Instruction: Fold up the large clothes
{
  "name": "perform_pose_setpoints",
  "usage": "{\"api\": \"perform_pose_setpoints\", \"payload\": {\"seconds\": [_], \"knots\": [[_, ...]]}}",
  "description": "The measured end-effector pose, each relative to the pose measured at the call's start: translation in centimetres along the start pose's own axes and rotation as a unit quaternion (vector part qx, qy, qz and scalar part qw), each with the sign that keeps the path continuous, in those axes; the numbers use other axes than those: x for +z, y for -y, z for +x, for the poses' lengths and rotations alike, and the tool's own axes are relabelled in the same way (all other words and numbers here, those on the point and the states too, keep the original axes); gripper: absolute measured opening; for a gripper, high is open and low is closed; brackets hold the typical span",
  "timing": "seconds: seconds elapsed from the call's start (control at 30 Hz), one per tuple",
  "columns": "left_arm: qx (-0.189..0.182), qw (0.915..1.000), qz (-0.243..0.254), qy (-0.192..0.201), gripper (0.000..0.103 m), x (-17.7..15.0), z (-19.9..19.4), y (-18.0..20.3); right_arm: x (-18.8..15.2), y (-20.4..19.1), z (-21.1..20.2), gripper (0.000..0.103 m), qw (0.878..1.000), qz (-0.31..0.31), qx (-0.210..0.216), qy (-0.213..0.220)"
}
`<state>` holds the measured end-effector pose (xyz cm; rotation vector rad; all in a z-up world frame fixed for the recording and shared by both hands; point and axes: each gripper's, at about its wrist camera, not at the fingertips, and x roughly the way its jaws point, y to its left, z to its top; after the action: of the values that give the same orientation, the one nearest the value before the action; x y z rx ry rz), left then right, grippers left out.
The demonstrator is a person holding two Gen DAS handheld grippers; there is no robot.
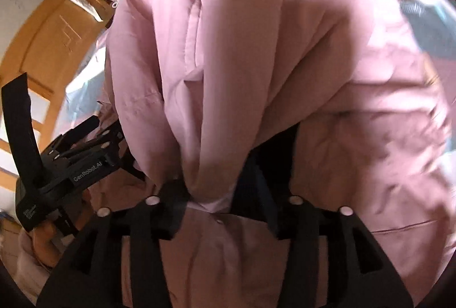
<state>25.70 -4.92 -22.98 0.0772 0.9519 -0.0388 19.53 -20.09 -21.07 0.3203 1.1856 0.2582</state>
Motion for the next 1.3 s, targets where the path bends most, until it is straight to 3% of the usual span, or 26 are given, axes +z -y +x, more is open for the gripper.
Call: {"api": "perform_pose_setpoints", "payload": {"seconds": [0.13,0.23,0.3,0.43,0.57,0.67,0.73,0.83,0.87,0.97,1.07,1.17,1.3], "knots": [[-0.006,1.0,0.0,-0.006,0.101,-0.2,0.3,0.0,1.4,-1.1,-2.7,0.076,0.992,-0.067,-0.101,0.027],[-0.02,0.9996,-0.018,-0.012,0.101,-0.3,0.7,-0.5,2.0,-2.4,-4.3,0.077,0.979,-0.11,-0.152,0.079],[-0.022,0.9994,-0.023,-0.013,0.101,-0.4,1.0,-0.6,2.5,-3.0,-5.2,0.077,0.973,-0.115,-0.159,0.125],[-0.009,0.9999,-0.007,-0.011,0.101,-0.6,1.1,-0.2,2.8,-2.4,-5.1,0.084,0.954,-0.127,-0.241,0.122],[0.001,0.9999,0.005,-0.011,0.101,-0.8,1.3,0.4,3.6,0.2,-5.2,0.084,0.958,-0.061,-0.254,0.121],[0.002,0.9999,0.003,-0.014,0.101,-0.8,1.4,0.4,3.1,3.3,-7.1,0.086,0.942,0.025,-0.291,0.168],[0.006,0.9999,0.005,-0.011,0.101,-0.9,1.3,0.5,2.8,4.7,-8.2,0.086,0.94,0.071,-0.258,0.213],[0.015,0.9998,0.01,-0.008,0.101,-0.8,1.5,1.0,2.4,3.4,-9.1,0.086,0.958,0.057,-0.12,0.254],[0.016,0.9998,0.01,-0.007,0.101,-0.8,1.5,1.0,2.3,2.3,-9.0,0.086,0.963,0.034,-0.081,0.253],[0.015,0.9998,0.008,-0.007,0.101,-1.0,1.4,1.1,2.0,-0.4,-7.5,0.085,0.972,-0.016,-0.018,0.232],[0.011,0.9999,0.005,-0.008,0.101,-1.1,1.4,1.0,1.6,-2.2,-4.5,0.08,0.979,-0.055,-0.056,0.186],[0.012,0.9999,0.006,-0.009,0.101,-1.1,1.4,0.9,1.7,-0.9,-0.5,0.078,0.976,-0.042,-0.176,0.121],[0.014,0.9997,0.013,-0.014,0.101,-1.0,1.5,1.0,2.2,2.2,0.9,0.083,0.985,0.029,-0.144,0.095]]}}
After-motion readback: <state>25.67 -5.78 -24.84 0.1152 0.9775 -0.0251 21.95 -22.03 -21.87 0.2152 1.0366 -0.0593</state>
